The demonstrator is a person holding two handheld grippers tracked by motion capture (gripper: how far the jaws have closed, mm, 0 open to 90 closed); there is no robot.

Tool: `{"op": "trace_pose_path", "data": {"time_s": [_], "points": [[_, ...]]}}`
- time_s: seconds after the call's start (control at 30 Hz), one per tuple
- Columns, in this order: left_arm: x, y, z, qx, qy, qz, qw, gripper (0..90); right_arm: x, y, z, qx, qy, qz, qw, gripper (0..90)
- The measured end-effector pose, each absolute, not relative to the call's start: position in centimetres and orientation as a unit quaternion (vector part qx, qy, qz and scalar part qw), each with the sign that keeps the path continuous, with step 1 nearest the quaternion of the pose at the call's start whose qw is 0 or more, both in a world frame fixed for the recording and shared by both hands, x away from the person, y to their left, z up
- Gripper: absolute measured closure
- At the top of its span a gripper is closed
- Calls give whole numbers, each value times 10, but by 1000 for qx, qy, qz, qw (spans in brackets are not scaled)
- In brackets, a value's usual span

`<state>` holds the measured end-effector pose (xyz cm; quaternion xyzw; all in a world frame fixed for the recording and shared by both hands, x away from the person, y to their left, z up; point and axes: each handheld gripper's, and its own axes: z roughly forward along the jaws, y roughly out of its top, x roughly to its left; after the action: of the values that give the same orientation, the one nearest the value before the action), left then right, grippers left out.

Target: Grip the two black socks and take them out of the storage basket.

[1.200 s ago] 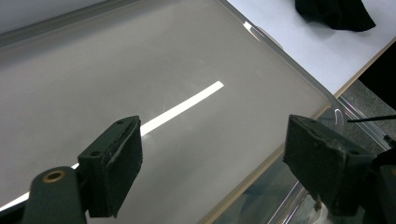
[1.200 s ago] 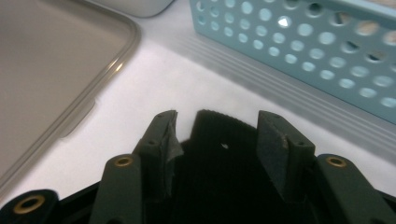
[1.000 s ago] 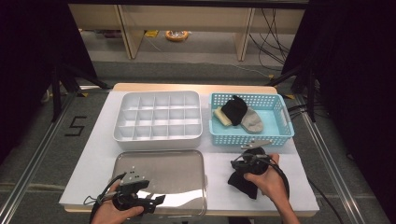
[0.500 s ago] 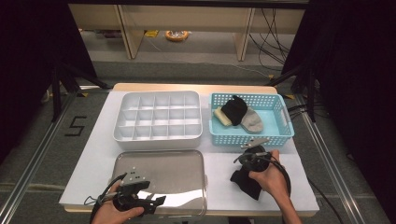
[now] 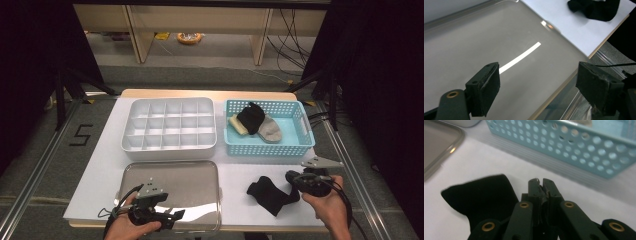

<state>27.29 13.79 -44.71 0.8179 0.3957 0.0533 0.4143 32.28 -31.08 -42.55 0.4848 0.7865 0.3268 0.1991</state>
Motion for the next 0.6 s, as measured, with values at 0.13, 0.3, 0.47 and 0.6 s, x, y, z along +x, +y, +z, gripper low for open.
{"op": "trace_pose_path", "data": {"time_s": [0.13,0.3,0.47,0.6], "points": [[280,124,-446,826,382,37,413,188,312,-320,-428,514,766,338,187,852],[298,88,-439,841,358,26,405,193,293,-340,-438,515,761,342,194,846],[315,55,-425,847,340,19,409,212,274,-345,-443,533,747,350,188,825],[327,23,-422,847,333,8,415,236,266,-351,-449,531,747,351,189,808]]}}
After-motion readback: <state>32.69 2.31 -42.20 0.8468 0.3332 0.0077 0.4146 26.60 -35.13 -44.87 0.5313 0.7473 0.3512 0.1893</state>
